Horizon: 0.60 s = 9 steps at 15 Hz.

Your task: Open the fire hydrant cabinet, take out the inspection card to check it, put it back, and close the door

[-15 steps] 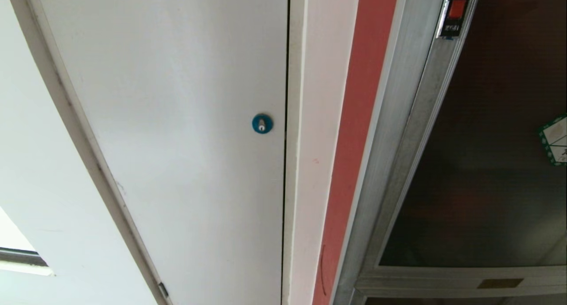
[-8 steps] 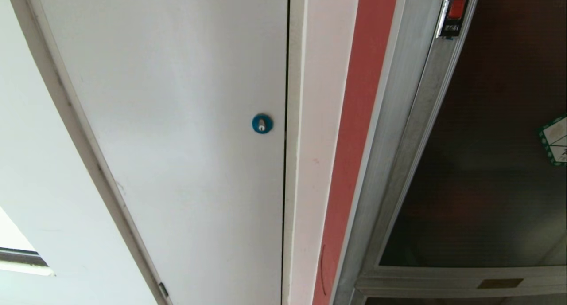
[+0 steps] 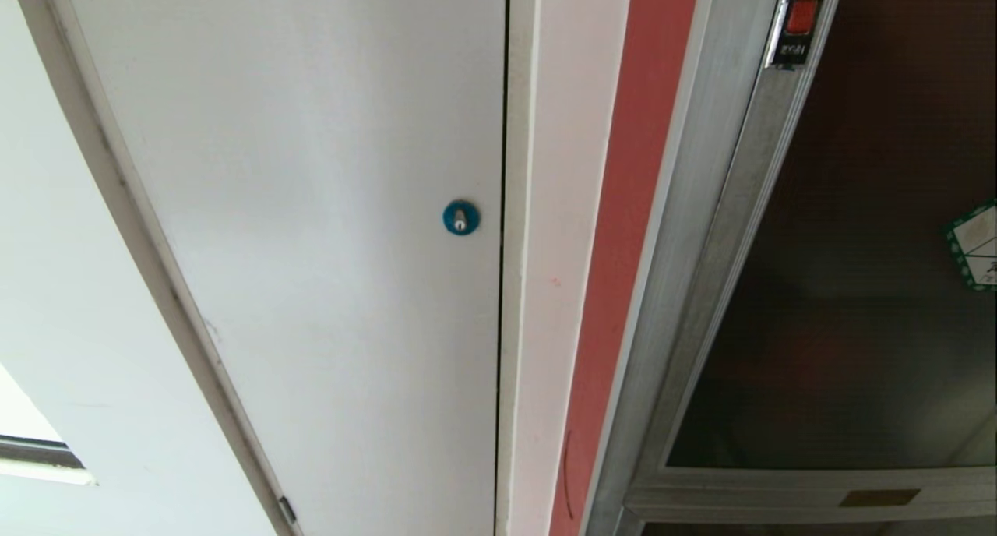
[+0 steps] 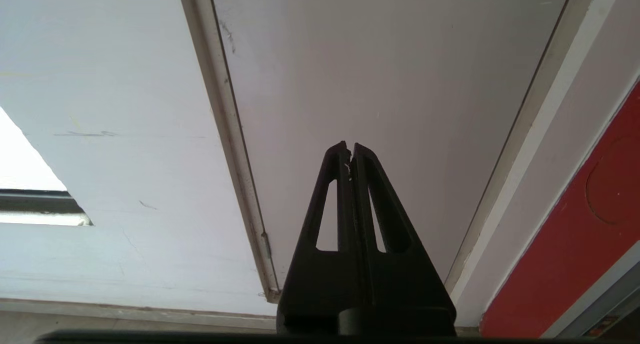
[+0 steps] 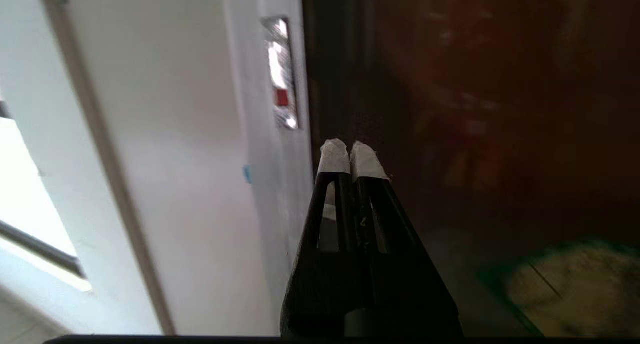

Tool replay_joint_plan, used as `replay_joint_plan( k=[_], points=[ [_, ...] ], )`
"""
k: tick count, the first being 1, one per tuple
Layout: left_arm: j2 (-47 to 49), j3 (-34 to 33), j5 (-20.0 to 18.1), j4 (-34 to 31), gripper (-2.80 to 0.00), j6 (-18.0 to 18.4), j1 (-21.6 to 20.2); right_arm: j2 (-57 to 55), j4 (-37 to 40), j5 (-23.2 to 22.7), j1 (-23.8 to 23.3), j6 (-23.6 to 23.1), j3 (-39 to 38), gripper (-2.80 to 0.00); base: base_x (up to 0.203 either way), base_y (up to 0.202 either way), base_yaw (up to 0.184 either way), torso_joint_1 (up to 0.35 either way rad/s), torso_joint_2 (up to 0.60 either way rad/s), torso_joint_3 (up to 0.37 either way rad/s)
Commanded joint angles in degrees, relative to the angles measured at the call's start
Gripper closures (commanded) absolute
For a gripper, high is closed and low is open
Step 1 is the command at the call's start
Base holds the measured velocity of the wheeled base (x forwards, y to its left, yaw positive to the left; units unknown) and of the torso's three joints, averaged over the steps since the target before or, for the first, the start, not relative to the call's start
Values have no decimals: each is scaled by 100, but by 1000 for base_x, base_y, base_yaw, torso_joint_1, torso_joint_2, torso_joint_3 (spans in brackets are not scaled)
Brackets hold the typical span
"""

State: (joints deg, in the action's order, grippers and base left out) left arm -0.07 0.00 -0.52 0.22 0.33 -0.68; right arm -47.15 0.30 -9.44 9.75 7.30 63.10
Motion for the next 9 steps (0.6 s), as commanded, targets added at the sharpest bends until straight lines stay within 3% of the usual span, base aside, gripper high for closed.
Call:
replay_joint_plan(
  k=[1, 9],
  points=[
    [-1, -18, 0, 4, 0, 2, -2, 681, 12, 30, -330, -3, -409, 0, 0, 0, 0, 0, 0, 0],
    [-1, -18, 0, 4, 0, 2, -2, 3145, 424, 247, -871, -181, -1910, 0, 0, 0, 0, 0, 0, 0]
  ],
)
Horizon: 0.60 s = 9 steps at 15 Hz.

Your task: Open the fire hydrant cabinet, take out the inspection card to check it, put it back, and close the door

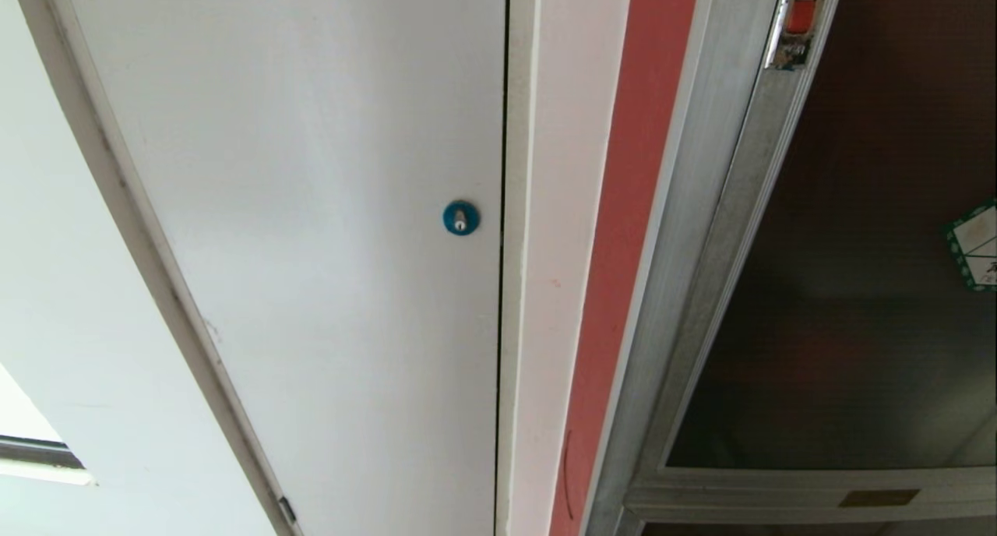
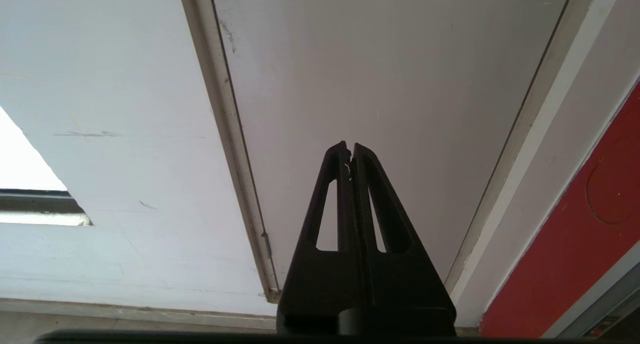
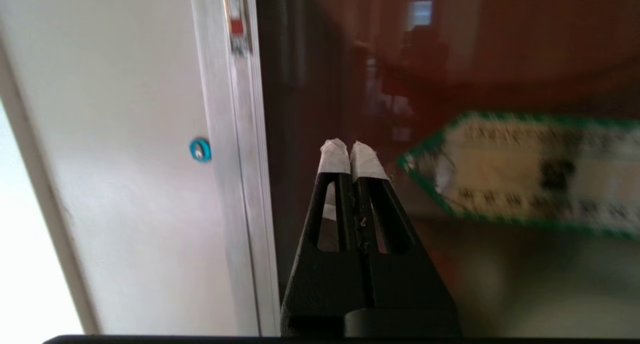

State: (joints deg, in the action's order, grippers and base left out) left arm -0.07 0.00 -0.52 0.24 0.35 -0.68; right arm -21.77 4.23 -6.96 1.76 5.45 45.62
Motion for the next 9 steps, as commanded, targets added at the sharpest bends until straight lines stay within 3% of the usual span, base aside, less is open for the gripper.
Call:
replay_joint_plan(
  k=[1, 6, 9],
  points=[
    [-1, -18, 0, 2, 0, 0, -2, 877, 109, 1, -117, -12, -389, 0, 0, 0, 0, 0, 0, 0],
    [-1, -18, 0, 2, 0, 0, -2, 1995, 213, 20, -180, -74, -2033, 0, 0, 0, 0, 0, 0, 0],
    [-1, -18, 0, 2, 0, 0, -2, 2167, -181, 313, -183, -167, -3053, 0, 0, 0, 0, 0, 0, 0]
  ],
)
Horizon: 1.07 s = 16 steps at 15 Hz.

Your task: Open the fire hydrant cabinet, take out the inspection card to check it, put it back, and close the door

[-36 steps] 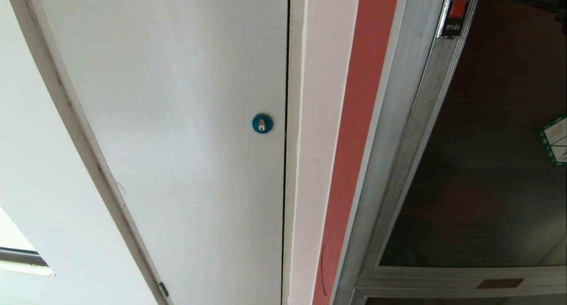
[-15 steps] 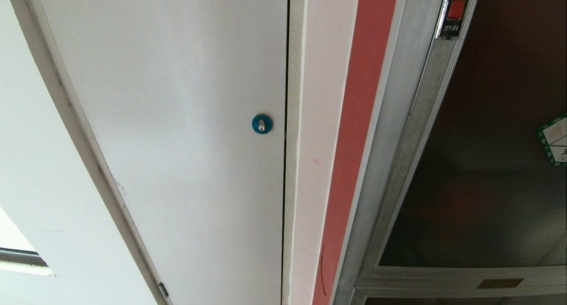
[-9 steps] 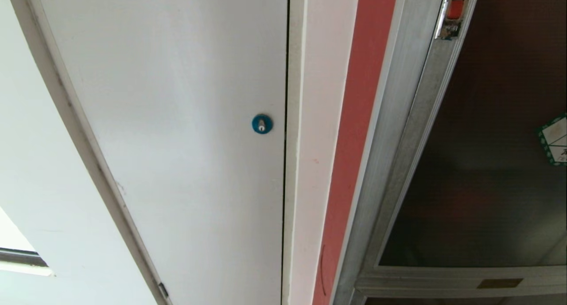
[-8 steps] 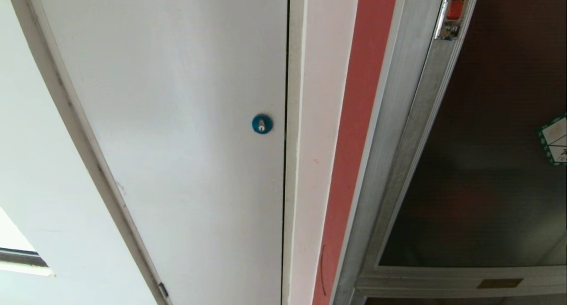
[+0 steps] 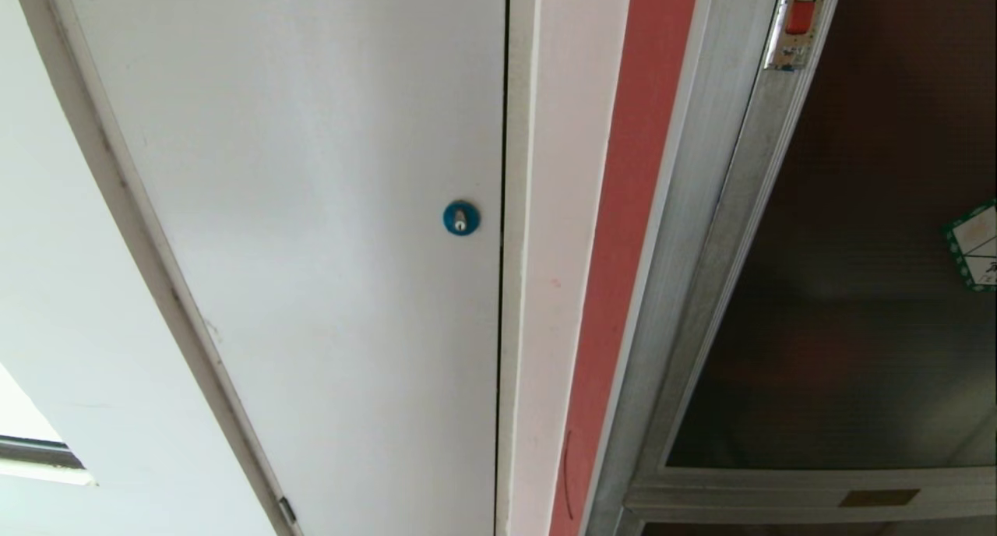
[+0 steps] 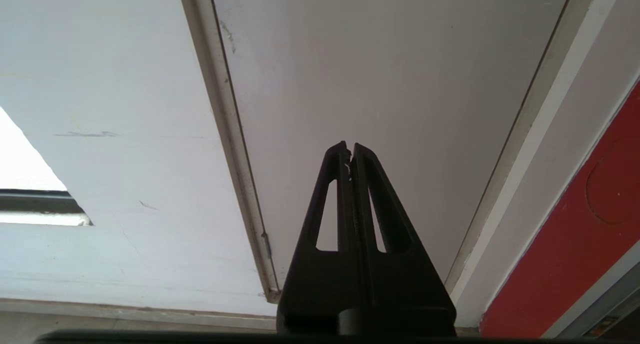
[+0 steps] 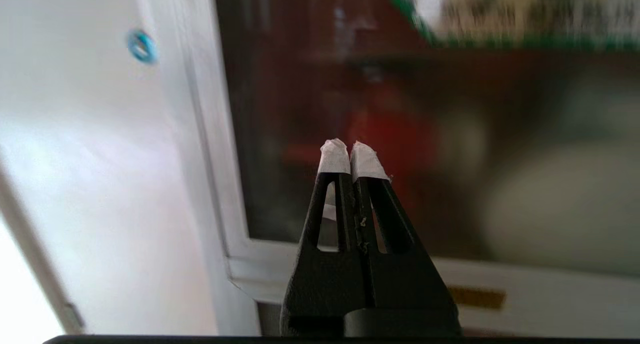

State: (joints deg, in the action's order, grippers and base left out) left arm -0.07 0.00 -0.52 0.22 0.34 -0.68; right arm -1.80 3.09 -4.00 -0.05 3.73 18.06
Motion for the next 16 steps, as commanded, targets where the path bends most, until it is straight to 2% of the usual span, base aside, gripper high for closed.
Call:
replay_joint_plan(
  k=[1, 3, 5, 11, 13, 16],
  points=[
    [-1, -18, 0, 4, 0, 1, -2, 179, -354, 136, -3, -82, -653, 0, 0, 0, 0, 0, 0, 0],
    [-1, -18, 0, 4, 0, 1, -2, 186, -990, 337, -3, -511, -1548, 0, 0, 0, 0, 0, 0, 0],
    [-1, -18, 0, 4, 0, 1, -2, 189, -1271, 475, -4, -778, -1814, 0, 0, 0, 0, 0, 0, 0],
    [-1, -18, 0, 4, 0, 1, -2, 189, -304, 438, 3, -630, -1806, 0, 0, 0, 0, 0, 0, 0],
    [-1, -18, 0, 4, 0, 1, -2, 188, -281, 420, 5, -330, -1805, 0, 0, 0, 0, 0, 0, 0],
    [-1, -18, 0, 4, 0, 1, -2, 189, -292, 418, 13, -320, -1806, 0, 0, 0, 0, 0, 0, 0]
  ],
)
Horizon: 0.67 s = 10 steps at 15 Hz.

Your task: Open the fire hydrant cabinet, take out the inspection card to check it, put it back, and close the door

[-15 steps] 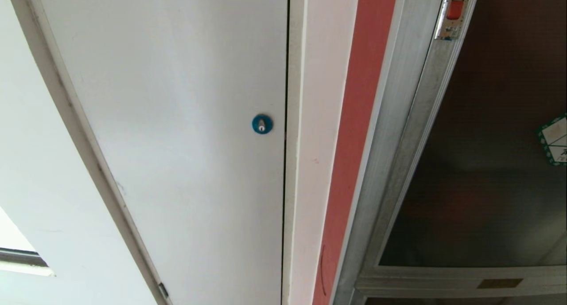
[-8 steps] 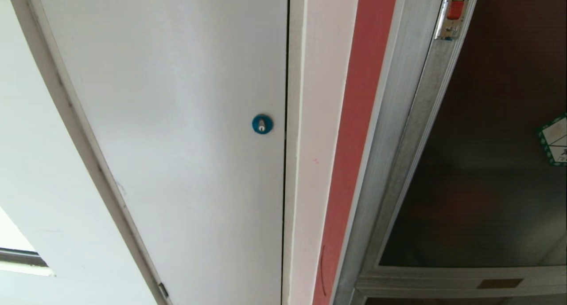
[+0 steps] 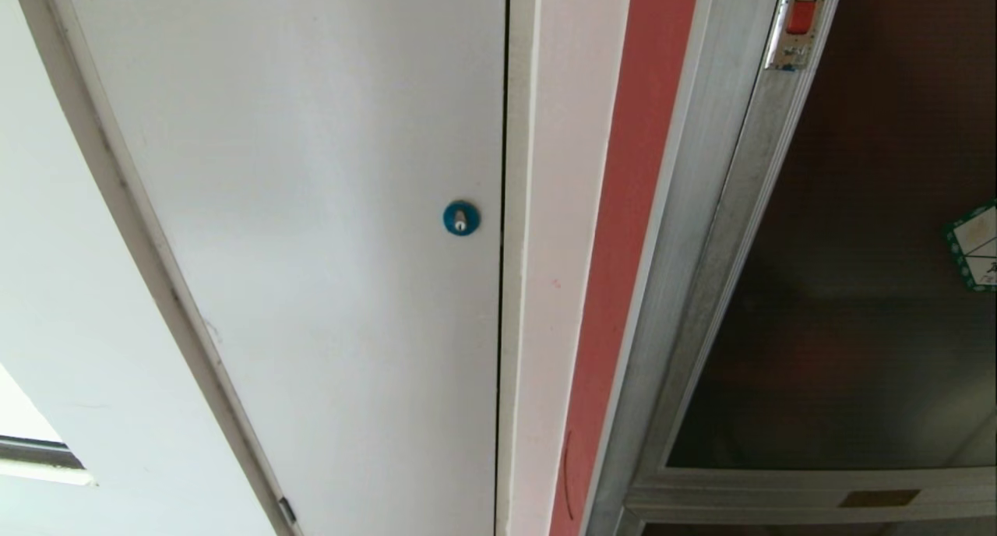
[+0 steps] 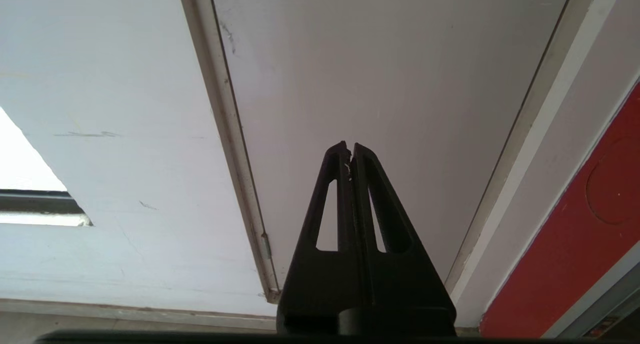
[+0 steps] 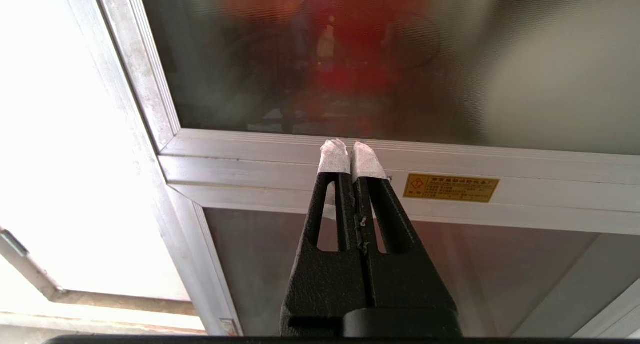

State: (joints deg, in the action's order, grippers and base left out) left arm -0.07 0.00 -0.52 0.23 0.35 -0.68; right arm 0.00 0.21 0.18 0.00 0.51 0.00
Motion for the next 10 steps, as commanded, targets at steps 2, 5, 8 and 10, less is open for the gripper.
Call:
replay_joint_plan(
  k=[2, 5, 8, 10],
  points=[
    [-1, -18, -1, 3, 0, 0, -2, 9, -3, -1, 0, 10, 0, 0, 0, 0, 0, 0, 0, 0],
    [-1, -18, -1, 3, 0, 0, -2, 9, -3, -1, 0, 19, 0, 0, 0, 0, 0, 0, 0, 0],
    [-1, -18, -1, 3, 0, 0, -2, 9, 4, -1, 0, 44, 0, 0, 0, 0, 0, 0, 0, 0],
    [-1, -18, -1, 3, 0, 0, -2, 9, -3, -1, 0, 54, 0, 0, 0, 0, 0, 0, 0, 0]
  ],
)
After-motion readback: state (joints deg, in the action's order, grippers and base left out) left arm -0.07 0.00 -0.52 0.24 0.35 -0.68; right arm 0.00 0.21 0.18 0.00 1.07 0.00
